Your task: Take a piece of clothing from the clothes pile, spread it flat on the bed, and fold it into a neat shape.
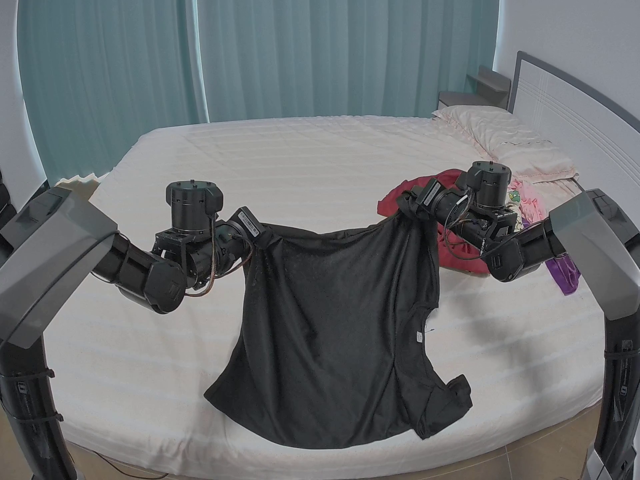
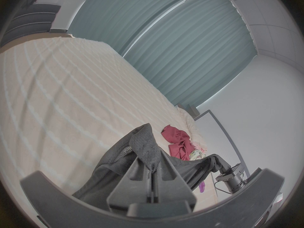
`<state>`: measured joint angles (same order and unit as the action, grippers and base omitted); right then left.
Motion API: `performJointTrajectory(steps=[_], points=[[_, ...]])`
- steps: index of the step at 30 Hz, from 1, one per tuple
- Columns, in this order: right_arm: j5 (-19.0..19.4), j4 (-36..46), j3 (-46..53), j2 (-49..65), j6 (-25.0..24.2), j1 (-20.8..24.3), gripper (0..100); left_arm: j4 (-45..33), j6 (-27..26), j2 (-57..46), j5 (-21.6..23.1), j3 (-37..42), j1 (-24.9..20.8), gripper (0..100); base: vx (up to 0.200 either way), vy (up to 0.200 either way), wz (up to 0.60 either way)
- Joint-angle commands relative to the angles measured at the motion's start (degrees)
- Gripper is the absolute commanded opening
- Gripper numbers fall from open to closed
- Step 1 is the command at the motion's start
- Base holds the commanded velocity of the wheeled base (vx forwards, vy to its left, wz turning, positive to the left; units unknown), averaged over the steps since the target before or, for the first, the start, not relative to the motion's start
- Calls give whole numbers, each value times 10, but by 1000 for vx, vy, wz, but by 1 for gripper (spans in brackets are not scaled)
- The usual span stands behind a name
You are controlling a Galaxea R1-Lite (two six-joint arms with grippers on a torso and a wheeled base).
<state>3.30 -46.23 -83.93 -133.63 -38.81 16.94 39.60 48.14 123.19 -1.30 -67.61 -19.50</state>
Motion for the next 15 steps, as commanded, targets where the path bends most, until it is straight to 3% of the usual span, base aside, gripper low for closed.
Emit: performJointTrajectory(steps=[1, 7, 8, 9, 15], points=[[0, 1, -7, -35, 1, 3, 0, -1, 0, 52, 0, -11, 4, 0, 200, 0, 0], [-1, 1, -24, -62, 1, 3, 0, 0, 0, 89, -2, -28, 18, 0, 33, 0, 0], [-1, 1, -24, -62, 1, 3, 100, 2, 0, 94, -5, -31, 21, 0, 0, 0, 0], [-5, 2, -33, -69, 1, 3, 100, 2, 0, 97, -5, -33, 22, 100, 0, 0, 0], [-17, 40, -71, -97, 2, -2, 100, 4, -3, 130, -19, -65, 46, 100, 0, 0, 0]])
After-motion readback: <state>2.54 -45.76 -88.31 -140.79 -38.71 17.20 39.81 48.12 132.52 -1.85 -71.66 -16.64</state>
